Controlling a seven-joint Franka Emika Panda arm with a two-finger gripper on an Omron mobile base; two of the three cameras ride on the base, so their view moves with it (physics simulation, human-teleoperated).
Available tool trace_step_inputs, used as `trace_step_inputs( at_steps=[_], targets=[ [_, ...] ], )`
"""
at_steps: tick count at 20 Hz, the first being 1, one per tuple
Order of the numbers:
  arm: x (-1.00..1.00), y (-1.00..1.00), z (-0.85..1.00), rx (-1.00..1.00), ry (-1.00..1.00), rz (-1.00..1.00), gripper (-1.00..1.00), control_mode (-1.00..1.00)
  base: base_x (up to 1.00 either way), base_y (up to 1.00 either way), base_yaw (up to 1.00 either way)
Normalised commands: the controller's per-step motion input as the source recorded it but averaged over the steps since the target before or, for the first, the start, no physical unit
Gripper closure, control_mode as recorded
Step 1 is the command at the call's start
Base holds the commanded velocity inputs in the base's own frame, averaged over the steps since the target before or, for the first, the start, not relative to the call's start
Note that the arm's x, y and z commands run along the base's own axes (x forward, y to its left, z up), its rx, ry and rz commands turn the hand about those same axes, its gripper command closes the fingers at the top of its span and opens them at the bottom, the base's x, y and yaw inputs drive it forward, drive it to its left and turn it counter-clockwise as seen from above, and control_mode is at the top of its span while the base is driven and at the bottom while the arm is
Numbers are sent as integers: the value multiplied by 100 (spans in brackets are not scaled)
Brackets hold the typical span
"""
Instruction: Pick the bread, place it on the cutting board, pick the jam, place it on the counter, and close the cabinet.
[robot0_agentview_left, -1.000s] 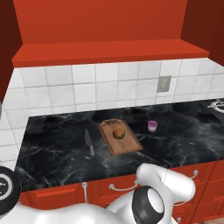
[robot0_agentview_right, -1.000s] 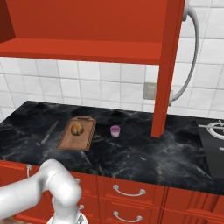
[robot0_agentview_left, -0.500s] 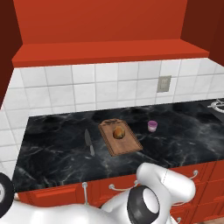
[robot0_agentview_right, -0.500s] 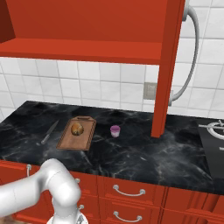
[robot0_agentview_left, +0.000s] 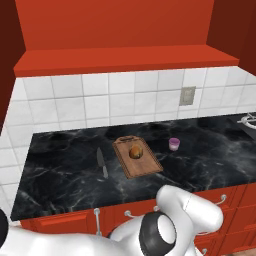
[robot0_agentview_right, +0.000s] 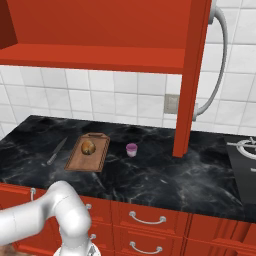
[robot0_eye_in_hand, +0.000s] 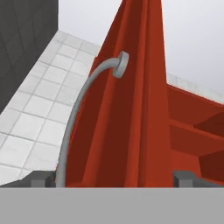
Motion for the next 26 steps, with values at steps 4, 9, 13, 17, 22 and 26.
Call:
trace_step_inputs(
  at_steps=[4, 9, 13, 17, 22, 26],
  targets=[
    [25, -35, 0, 4, -6, -15, -100, -100, 0, 0, 0],
    [27, -35, 0, 4, -6, -15, -100, -100, 0, 0, 0],
    [24, -36, 0, 4, -6, -14, -100, -100, 0, 0, 0],
    [25, -40, 0, 5, -7, -13, -100, -100, 0, 0, 0],
    [28, -41, 0, 5, -6, -12, -100, -100, 0, 0, 0],
    [30, -42, 0, 4, -6, -10, -100, -100, 0, 0, 0]
  ],
)
